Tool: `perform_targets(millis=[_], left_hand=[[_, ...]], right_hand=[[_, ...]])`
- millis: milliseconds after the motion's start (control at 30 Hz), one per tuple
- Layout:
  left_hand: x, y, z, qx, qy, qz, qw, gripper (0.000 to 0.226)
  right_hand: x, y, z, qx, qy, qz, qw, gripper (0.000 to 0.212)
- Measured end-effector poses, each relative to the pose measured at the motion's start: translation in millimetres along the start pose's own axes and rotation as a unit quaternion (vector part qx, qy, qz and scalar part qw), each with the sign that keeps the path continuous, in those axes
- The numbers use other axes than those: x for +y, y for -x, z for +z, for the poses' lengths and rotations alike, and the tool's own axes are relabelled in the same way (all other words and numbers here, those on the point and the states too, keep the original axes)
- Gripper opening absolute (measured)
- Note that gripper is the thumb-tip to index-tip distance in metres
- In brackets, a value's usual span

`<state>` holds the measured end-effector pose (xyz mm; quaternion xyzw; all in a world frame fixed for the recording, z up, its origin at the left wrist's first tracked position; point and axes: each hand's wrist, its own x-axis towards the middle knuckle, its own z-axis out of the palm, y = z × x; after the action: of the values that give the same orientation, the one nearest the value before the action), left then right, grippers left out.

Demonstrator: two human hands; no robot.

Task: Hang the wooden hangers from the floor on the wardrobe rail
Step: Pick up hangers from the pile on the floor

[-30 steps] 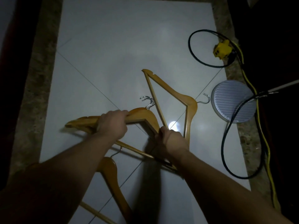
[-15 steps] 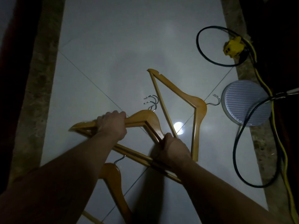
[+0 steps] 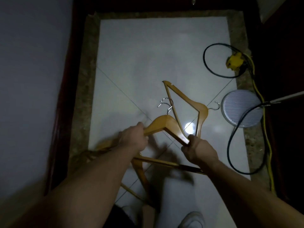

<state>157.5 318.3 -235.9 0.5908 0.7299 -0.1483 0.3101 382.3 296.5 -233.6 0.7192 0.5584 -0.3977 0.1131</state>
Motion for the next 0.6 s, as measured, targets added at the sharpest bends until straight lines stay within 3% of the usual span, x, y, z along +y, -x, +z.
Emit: perform_targets(millis=[400,600], left_hand=[[56,192,-266,0.087,0.039,0.042,0.995,0.017],[79,278,-413,0.128,0.061,0.074,0.987,0.017]], right_hand=[[-100,240,-237,0.084,0.002,-0.019,0.996,0.021],[-164,356,-361,0.157,0.005,-0.046,0.986,0.010]])
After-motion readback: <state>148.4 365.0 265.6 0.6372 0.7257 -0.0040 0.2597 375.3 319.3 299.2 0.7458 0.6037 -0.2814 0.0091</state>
